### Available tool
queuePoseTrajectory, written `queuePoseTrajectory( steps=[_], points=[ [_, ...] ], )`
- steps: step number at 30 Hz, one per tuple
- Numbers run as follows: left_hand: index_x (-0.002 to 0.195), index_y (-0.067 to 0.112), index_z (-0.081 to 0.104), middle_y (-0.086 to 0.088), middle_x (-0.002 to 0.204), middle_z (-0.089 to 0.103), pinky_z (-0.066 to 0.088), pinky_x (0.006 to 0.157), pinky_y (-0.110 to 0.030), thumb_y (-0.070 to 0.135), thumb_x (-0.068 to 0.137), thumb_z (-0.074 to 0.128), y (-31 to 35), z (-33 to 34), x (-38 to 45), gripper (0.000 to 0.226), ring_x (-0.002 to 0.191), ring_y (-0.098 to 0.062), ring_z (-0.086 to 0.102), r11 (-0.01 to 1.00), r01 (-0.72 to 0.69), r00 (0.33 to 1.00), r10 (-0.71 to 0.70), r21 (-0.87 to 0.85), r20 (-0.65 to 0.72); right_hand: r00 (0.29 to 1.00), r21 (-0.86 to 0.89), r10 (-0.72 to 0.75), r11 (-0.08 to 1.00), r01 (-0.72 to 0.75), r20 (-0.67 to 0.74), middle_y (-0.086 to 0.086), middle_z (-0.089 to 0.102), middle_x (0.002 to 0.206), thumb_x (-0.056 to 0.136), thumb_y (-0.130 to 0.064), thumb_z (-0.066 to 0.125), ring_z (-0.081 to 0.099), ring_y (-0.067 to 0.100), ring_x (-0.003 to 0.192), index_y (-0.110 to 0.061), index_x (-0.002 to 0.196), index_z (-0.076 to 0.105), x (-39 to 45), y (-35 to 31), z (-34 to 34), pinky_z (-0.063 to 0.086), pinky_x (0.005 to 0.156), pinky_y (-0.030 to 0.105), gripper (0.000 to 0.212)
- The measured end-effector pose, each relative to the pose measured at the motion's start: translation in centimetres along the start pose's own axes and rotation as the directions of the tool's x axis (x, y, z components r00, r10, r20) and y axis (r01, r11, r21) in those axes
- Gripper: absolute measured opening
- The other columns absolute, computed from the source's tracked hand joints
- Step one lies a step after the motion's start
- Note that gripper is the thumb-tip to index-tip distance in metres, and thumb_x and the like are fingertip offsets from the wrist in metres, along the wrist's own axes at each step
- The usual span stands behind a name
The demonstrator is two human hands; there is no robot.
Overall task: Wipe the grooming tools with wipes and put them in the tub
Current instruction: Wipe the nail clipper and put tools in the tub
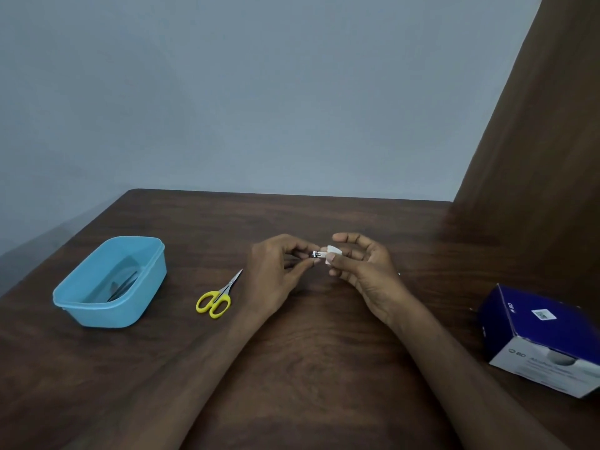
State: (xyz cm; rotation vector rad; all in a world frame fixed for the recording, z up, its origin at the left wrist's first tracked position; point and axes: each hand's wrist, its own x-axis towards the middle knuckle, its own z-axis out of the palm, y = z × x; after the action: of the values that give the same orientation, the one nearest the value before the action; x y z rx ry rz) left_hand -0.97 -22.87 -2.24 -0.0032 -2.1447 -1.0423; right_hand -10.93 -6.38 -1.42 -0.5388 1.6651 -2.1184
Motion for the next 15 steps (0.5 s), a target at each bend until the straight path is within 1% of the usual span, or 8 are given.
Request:
queuePoseTrajectory(
  steps=[2, 6, 9, 12, 14, 15],
  points=[
    [0.102, 0.018, 0.084, 0.007, 0.096, 0.078, 0.065, 0.077, -0.023, 0.009, 0.087, 0.088, 0.04, -0.05, 0.04, 0.019, 0.088, -0.008, 0.075, 1.0, -0.007, 1.0, 0.007, 0.004, -0.001, 1.0, -0.042, -0.006, 0.999, 0.006, 0.015, 0.002, 0.08, 0.082, 0.082, 0.009, 0.081, 0.072, 0.013, 0.072, -0.011, 0.113, 0.067, -0.14, -0.09, 0.02, 0.057, 0.07, 0.03, 0.039],
    [0.102, 0.016, 0.083, 0.006, 0.097, 0.076, 0.063, 0.078, -0.021, 0.003, 0.086, 0.085, 0.19, -0.07, -0.06, 0.021, 0.088, -0.007, 0.074, 0.995, -0.086, 0.995, 0.083, 0.055, 0.049, 1.0, -0.098, -0.007, 0.995, 0.008, 0.011, 0.002, 0.077, 0.078, 0.079, 0.003, 0.087, 0.068, 0.008, 0.065, -0.014, 0.11, 0.069, -0.39, 0.01, 0.18, 0.056, 0.066, 0.025, 0.04],
    [0.102, 0.017, 0.082, 0.007, 0.097, 0.075, 0.065, 0.079, -0.024, 0.002, 0.087, 0.084, 0.01, -0.15, -0.05, 0.021, 0.09, -0.008, 0.074, 0.997, -0.076, 0.996, 0.074, 0.032, 0.043, 1.0, -0.07, 0.005, 0.998, -0.004, 0.02, 0.006, 0.075, 0.081, 0.081, 0.0, 0.087, 0.068, 0.014, 0.072, -0.014, 0.11, 0.07, -0.42, -0.15, 0.25, 0.055, 0.068, 0.029, 0.036],
    [0.102, 0.017, 0.082, 0.009, 0.098, 0.076, 0.066, 0.079, -0.03, 0.005, 0.087, 0.086, -0.15, 0.0, 0.02, 0.02, 0.09, -0.008, 0.075, 0.997, -0.074, 0.997, 0.074, 0.022, 0.007, 0.999, -0.02, 0.035, 0.999, -0.035, 0.021, 0.003, 0.078, 0.081, 0.085, 0.009, 0.079, 0.07, 0.016, 0.076, -0.011, 0.112, 0.069, -0.3, -0.49, -0.02, 0.055, 0.067, 0.029, 0.035],
    [0.102, 0.017, 0.083, 0.01, 0.098, 0.076, 0.066, 0.079, -0.031, 0.007, 0.088, 0.086, -0.11, -0.02, 0.1, 0.018, 0.09, -0.008, 0.075, 0.997, -0.076, 0.997, 0.076, 0.025, -0.008, 0.999, -0.035, 0.033, 0.999, -0.032, 0.024, 0.002, 0.079, 0.082, 0.084, 0.013, 0.077, 0.071, 0.017, 0.077, -0.012, 0.113, 0.069, -0.36, -0.59, -0.03, 0.055, 0.069, 0.029, 0.039],
    [0.101, 0.018, 0.083, 0.01, 0.098, 0.076, 0.066, 0.078, -0.031, 0.007, 0.088, 0.086, -0.06, -0.08, 0.11, 0.018, 0.09, -0.007, 0.075, 0.996, -0.085, 0.996, 0.085, 0.04, -0.006, 0.999, -0.057, 0.023, 0.998, -0.021, 0.028, 0.002, 0.079, 0.083, 0.083, 0.011, 0.079, 0.072, 0.018, 0.079, -0.013, 0.113, 0.069, -0.4, -0.57, 0.04, 0.054, 0.07, 0.029, 0.039]
  ],
)
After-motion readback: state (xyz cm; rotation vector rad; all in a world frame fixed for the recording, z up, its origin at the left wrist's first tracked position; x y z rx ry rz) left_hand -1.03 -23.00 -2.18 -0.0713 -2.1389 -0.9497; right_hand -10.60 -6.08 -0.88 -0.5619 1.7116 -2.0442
